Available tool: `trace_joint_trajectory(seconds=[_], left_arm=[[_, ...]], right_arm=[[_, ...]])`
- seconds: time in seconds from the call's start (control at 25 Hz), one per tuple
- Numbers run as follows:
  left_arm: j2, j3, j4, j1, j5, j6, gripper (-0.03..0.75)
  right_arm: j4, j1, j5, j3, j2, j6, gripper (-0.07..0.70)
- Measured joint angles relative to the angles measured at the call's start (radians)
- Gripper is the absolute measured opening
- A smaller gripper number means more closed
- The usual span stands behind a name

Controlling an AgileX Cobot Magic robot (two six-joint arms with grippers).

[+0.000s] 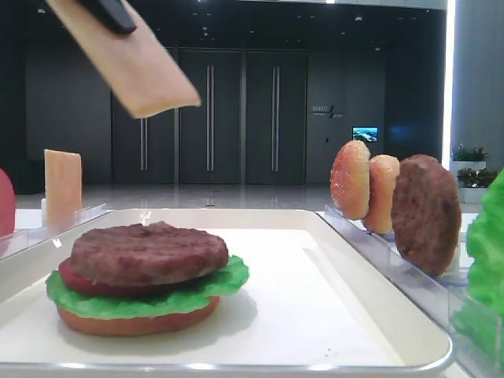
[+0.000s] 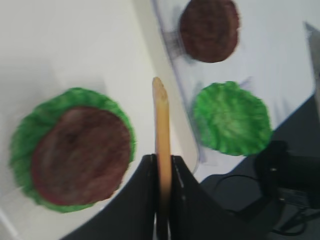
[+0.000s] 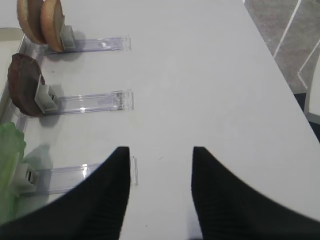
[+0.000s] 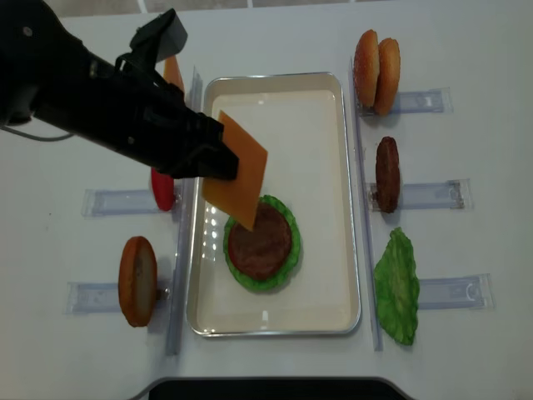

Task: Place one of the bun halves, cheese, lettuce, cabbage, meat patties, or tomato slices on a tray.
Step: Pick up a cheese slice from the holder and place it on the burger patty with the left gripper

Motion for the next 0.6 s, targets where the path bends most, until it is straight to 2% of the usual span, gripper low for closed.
trace_joint_trajectory(seconds=[0.08,0.2,0.36,0.6], left_arm=[[0.000,0.035,-0.159,0.012,-0.002,0.112,0.030],[0.000,0.089,-0.289,0.050,0.010,0.230,0.030],[0.000,0.169,-0.402,0.097,0.076,0.345,0.030],[-0.001,0.270,-0.452,0.103,0.113,0.432,0.030]], right_arm=[[0.000,0.000,0.000,0.000,0.000,0.000,0.286],[0.000,0.000,0.000,0.000,0.000,0.000,0.286],[0.000,0.000,0.000,0.000,0.000,0.000,0.286],[0.000,0.000,0.000,0.000,0.000,0.000,0.286]])
